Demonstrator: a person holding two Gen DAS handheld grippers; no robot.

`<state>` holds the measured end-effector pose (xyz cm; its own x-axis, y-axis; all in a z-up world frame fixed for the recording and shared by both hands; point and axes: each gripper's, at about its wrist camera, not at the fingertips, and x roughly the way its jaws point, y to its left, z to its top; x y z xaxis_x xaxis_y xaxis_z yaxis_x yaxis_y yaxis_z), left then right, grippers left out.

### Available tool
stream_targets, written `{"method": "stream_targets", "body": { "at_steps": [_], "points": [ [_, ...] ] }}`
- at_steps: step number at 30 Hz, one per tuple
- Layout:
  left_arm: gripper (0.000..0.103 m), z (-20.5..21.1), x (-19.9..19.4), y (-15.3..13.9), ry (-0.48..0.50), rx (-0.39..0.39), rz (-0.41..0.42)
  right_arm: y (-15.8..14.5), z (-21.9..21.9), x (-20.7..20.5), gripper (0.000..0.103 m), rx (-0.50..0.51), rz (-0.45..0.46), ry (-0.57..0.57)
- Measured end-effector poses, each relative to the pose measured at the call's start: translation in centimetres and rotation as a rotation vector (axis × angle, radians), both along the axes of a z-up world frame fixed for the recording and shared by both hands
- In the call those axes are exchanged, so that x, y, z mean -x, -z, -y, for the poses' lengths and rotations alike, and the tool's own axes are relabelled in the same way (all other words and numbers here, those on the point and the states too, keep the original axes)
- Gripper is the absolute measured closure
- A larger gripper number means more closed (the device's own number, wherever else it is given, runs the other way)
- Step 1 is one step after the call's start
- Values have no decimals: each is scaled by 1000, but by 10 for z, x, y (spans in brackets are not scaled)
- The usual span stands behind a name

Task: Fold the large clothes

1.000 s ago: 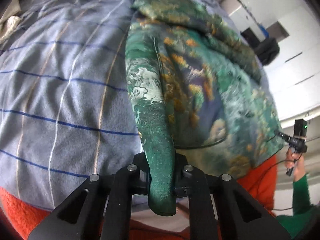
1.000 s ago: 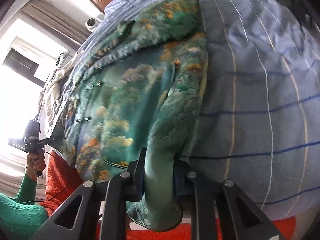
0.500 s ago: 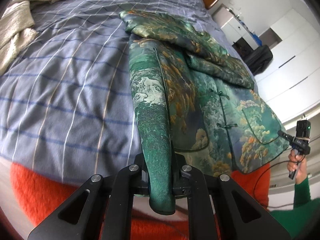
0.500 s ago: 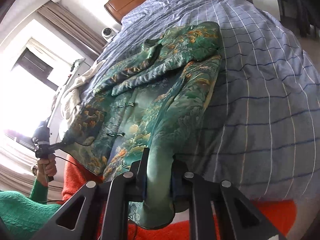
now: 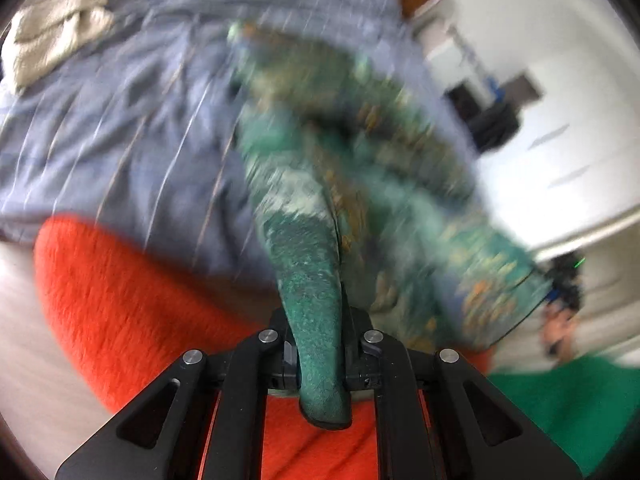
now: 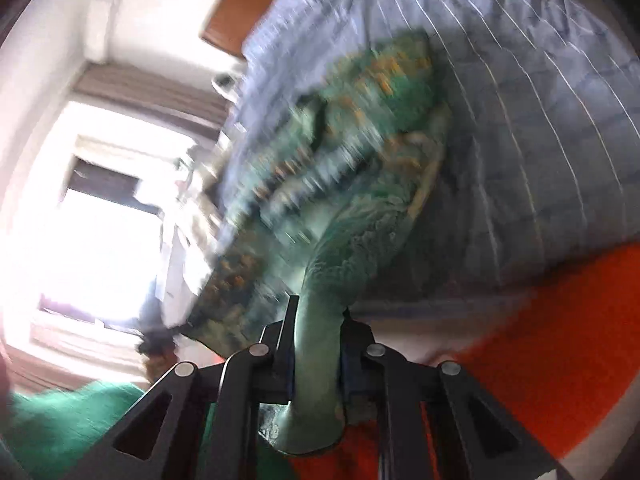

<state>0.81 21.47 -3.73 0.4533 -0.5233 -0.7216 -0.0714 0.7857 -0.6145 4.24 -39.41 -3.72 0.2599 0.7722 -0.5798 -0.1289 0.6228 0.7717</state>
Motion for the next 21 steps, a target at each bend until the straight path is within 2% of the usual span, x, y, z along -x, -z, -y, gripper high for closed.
{"method": "stream_targets", "body": {
  "at_steps": [3, 5, 9, 11, 14, 15, 17, 19, 21],
  "points": [
    [94, -12, -44, -34, -42, 19, 112, -23, 10, -40, 88, -90, 85, 59],
    [94, -20, -79, -44, -80, 23, 151, -31, 16, -79, 88, -133, 136, 95],
    [91, -31, -160, -36, -166, 47, 171, -29, 18, -157, 88, -175, 187, 151],
    [89, -33, -197, -23, -183, 37, 159, -16, 15, -196, 88, -171, 182, 191],
    [81, -28, -241, 7, -190, -20, 117, 29, 11, -249, 88, -142, 91, 280],
    [75, -25, -255, 17, -186, -44, 96, 44, 10, -263, 88, -119, 60, 305],
    [49, -19, -278, 42, -178, -57, 42, 73, 4, -288, 87, -69, 12, 342],
    [40, -20, -296, 66, -177, -40, -25, 99, -2, -303, 85, -48, -47, 372],
    [40, -23, -301, 70, -181, -17, -56, 121, 1, -305, 84, -75, -116, 407]
  ]
}}
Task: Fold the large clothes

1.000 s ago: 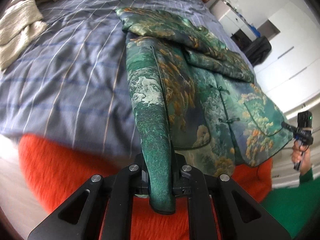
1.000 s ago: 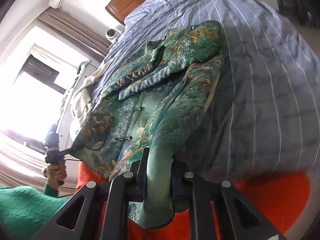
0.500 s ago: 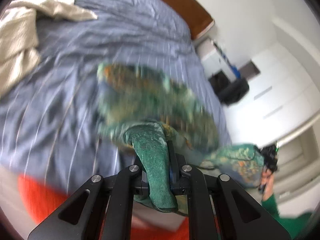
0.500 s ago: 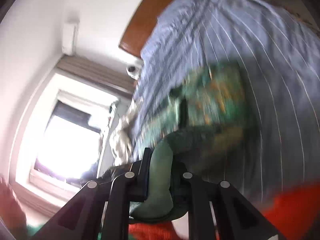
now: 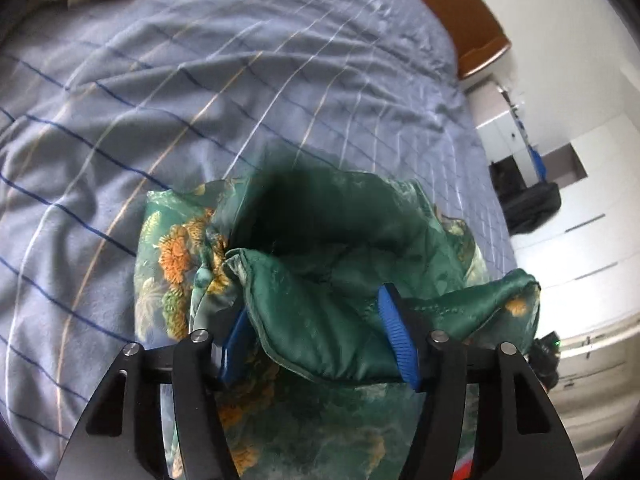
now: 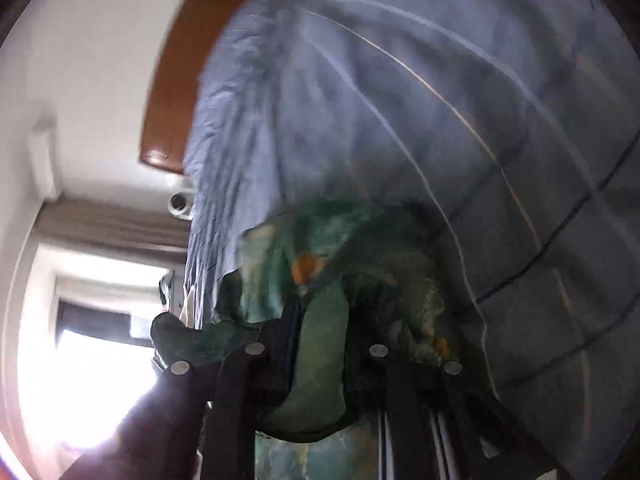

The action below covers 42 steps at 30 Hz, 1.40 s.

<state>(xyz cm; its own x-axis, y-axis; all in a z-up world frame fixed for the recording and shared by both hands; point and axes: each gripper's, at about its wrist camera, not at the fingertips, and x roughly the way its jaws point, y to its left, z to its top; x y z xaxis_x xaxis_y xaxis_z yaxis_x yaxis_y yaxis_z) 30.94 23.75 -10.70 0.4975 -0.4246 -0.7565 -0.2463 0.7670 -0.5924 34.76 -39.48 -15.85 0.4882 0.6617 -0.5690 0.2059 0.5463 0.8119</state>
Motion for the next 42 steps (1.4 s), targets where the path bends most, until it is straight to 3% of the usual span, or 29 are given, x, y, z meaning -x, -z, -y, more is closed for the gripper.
{"method": "stream_targets", "body": {
  "at_steps": [1, 3, 5, 7, 8, 10, 13, 16, 18, 19, 20, 22, 26, 28, 30, 32, 37, 42],
  "points": [
    [36, -5, 1, -6, 3, 38, 12, 6, 2, -3, 81, -40, -28, 21],
    [25, -18, 9, -24, 1, 115, 75, 5, 4, -7, 62, -103, -47, 21],
    [12, -35, 22, -44, -27, 168, 154, -8, 7, -12, 35, -149, -16, -3],
    [11, -45, 33, -54, -14, 195, 195, -31, 13, -10, 18, -128, 41, -8],
    [10, -45, 38, -56, 18, 184, 198, -44, 16, -9, 15, -102, 79, -7],
    [8, -35, 49, -55, 101, 77, 187, -63, 17, -8, 15, -16, 136, -28],
    [7, -6, 44, -35, 197, -87, 118, -80, -7, -6, 15, 299, 168, -163],
    [8, 20, 26, -12, 214, -205, 51, -73, -43, -8, 15, 555, 195, -287],
    [14, 34, 15, -5, 184, -295, 28, -62, -59, -10, 18, 629, 181, -316],
    [40, 40, 11, -6, 159, -341, 18, -56, -66, -12, 41, 632, 181, -333],
    [80, 42, 11, -7, 134, -382, 2, -55, -72, -12, 67, 659, 180, -344],
    [90, 45, 9, -23, 101, -430, 2, -65, -83, -12, 88, 762, 183, -308],
    [93, 45, 14, -79, 35, -511, 158, -116, -91, -15, 91, 844, 312, -241],
    [93, 46, 7, -90, 0, -549, 218, -145, -91, -15, 91, 868, 398, -191],
    [93, 49, -1, -84, -43, -627, 238, -155, -93, -20, 91, 875, 420, -158],
    [92, 51, -9, -57, -55, -701, 211, -146, -94, -29, 91, 921, 401, -146],
    [89, 55, -8, 26, -46, -752, 123, -70, -96, -46, 91, 943, 250, -181],
    [87, 56, 0, 37, -65, -755, 176, -20, -99, -32, 91, 962, 261, -194]
  ]
}}
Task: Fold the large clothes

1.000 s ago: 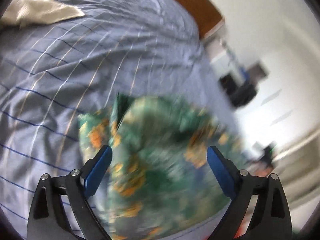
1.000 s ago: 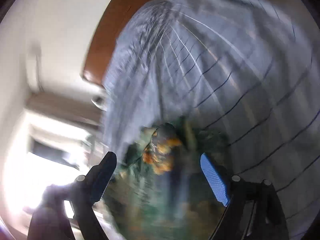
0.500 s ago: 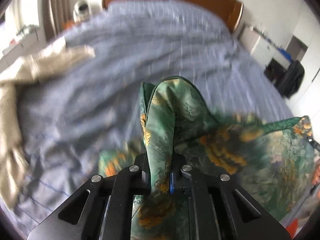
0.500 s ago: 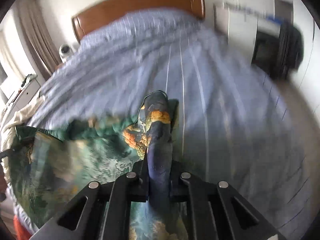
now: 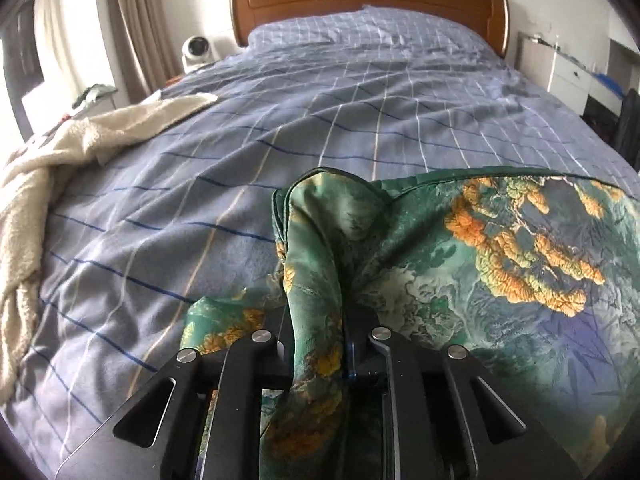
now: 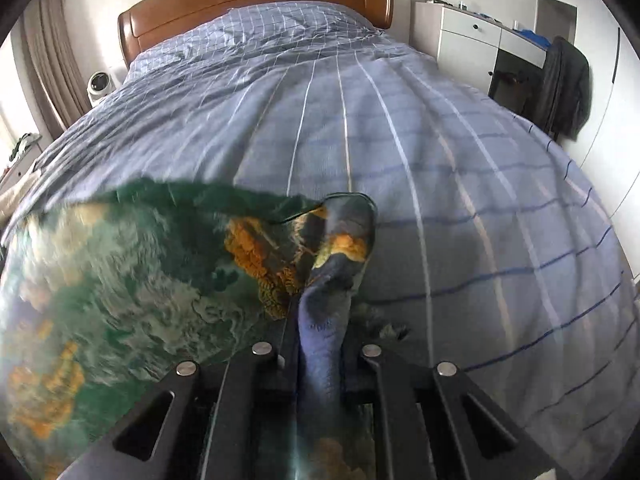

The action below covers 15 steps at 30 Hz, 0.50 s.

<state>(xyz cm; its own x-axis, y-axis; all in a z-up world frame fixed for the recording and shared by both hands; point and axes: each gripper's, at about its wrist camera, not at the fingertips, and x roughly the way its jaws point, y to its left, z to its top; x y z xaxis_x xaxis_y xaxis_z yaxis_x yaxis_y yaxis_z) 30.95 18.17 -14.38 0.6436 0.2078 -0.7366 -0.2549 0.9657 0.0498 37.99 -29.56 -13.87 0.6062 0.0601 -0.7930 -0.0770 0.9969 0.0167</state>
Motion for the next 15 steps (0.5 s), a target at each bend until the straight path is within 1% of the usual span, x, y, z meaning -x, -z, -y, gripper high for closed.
{"method": "stream_targets", "body": {
  "at_steps": [3, 9, 15],
  "points": [
    [86, -6, 2, 3, 1, 46, 5, 3, 2, 12, 91, -11, 43, 13],
    [85, -8, -7, 6, 5, 109, 10, 7, 9, 15, 90, -56, 57, 17],
    [85, -9, -7, 8, 7, 131, 18, 10, 10, 10, 89, -71, 58, 18]
  ]
}}
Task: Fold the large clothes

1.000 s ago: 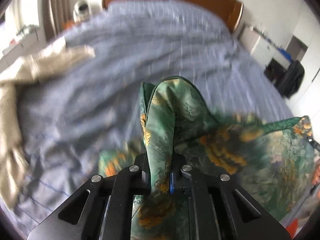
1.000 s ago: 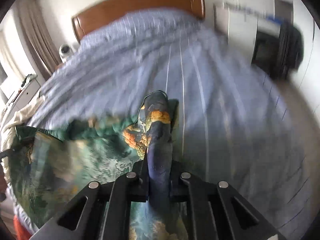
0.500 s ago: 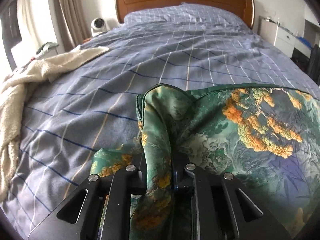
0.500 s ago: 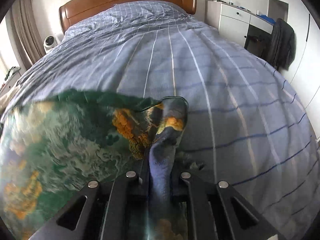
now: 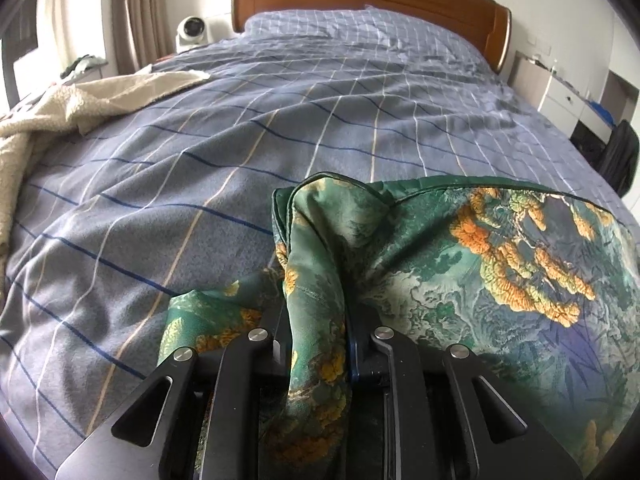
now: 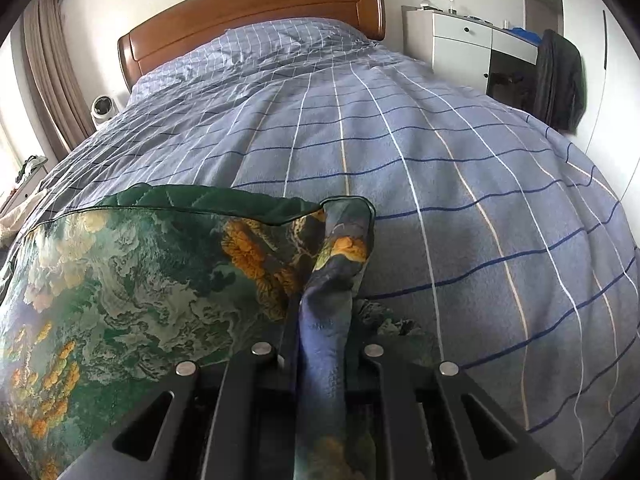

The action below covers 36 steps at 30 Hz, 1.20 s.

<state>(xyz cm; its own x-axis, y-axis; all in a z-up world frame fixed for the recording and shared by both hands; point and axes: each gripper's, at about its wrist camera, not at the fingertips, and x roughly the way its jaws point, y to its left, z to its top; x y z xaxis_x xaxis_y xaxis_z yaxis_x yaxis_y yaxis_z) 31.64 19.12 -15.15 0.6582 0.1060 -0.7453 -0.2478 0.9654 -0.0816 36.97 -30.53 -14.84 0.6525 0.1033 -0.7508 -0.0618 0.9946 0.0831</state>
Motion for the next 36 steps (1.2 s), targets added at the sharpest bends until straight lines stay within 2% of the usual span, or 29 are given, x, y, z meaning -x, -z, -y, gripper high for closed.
{"method": "stream_targets", "body": {
  "at_steps": [27, 36],
  "points": [
    [84, -6, 0, 1, 0, 53, 18, 2, 11, -3, 87, -75, 0, -6],
    [81, -12, 2, 1, -9, 112, 40, 2, 13, -2, 87, -89, 9, 2]
  ]
}}
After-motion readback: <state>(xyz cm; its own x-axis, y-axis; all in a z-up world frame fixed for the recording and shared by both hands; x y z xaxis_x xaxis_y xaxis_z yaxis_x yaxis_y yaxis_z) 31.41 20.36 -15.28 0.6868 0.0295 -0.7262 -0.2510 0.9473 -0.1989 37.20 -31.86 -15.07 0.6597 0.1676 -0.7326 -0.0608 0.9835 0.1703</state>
